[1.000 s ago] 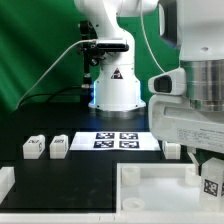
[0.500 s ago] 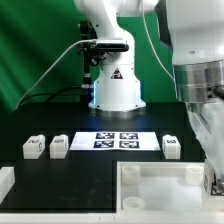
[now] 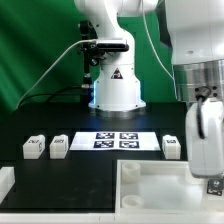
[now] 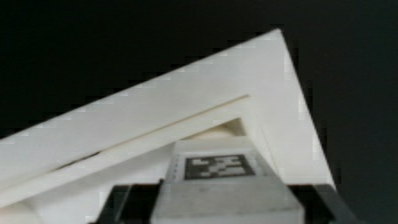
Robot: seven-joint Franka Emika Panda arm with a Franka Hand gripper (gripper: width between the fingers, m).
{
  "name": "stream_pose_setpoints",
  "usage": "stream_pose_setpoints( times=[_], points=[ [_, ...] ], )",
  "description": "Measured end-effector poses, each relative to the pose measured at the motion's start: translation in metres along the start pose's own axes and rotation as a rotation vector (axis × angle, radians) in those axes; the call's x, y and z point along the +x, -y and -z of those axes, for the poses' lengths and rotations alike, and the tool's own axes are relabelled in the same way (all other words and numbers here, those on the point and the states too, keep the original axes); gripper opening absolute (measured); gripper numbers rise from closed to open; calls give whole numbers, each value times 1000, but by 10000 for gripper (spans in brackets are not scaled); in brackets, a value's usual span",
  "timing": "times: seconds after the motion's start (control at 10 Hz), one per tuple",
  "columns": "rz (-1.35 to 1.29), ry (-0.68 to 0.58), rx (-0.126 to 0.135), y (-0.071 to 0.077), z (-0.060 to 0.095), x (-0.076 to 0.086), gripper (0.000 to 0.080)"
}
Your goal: Assemble one leg
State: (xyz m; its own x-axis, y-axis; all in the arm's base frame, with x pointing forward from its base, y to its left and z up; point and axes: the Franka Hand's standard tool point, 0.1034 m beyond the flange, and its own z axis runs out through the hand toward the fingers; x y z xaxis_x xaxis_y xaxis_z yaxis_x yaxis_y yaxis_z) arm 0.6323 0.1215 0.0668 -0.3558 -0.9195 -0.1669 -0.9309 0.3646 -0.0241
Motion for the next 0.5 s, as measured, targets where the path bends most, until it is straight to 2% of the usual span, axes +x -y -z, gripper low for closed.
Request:
stream_pose_setpoints(
  times=[0.1,0.2,0.3,0.4,0.5],
  points=[
    [9,0,-2,-1,-1,0,294],
    [12,0,-2,-1,-1,-1,468],
    [14,0,-3,-1,-2,-1,592],
    [14,-1,-3,-2,-2,-1,592],
    [15,-1,-3,-2,-2,-1,639]
  ],
)
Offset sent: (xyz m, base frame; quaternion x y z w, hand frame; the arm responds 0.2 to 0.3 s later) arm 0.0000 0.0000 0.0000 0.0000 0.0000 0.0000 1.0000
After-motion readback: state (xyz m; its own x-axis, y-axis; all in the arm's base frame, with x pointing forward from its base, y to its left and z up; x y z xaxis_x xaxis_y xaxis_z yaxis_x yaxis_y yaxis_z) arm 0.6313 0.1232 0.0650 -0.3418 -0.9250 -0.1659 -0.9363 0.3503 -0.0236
